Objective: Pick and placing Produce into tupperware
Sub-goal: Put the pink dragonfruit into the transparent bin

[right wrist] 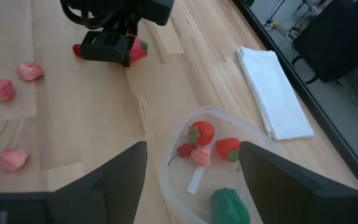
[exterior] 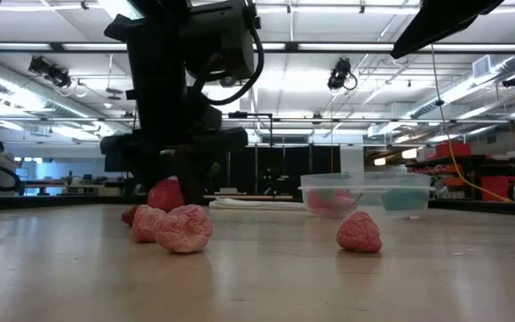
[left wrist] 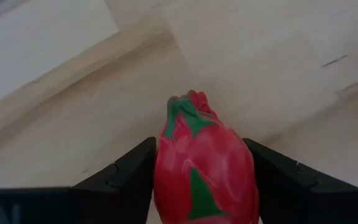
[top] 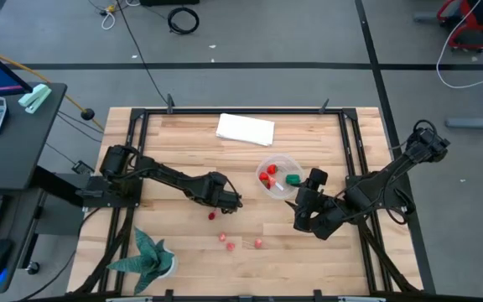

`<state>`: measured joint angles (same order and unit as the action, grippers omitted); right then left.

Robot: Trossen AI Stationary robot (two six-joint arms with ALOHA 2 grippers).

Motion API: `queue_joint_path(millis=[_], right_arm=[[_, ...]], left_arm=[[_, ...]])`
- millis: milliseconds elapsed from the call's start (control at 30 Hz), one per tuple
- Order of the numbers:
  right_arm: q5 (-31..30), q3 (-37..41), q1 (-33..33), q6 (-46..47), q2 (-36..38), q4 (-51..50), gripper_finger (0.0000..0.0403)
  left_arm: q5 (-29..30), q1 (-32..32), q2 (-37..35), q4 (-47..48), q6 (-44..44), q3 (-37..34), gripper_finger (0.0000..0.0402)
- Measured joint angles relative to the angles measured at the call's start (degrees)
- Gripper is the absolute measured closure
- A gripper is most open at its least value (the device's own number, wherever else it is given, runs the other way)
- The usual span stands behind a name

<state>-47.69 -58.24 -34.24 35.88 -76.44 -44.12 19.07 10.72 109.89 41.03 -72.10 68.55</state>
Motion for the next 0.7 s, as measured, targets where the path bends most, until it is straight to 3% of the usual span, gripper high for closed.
queue_joint_path(millis=[267,567,700], right_arm=[[0.0,0.0,0.0,0.0,0.0,0.0,0.0137],[-0.1,0.0,0.0,0.0,0.0,0.0,0.0137],[-0.1,0.0,0.0,0.0,0.0,0.0,0.0137]], left_arm=[[1.7,0.1,0.0,-14.8,6.8,0.0,0.0182],[6.1,-1.9,-0.1,-43.3,21.8,0.0,0.0193],[7.7,-4.4,-0.1,-52.9,27.3,0.0,0.0179]])
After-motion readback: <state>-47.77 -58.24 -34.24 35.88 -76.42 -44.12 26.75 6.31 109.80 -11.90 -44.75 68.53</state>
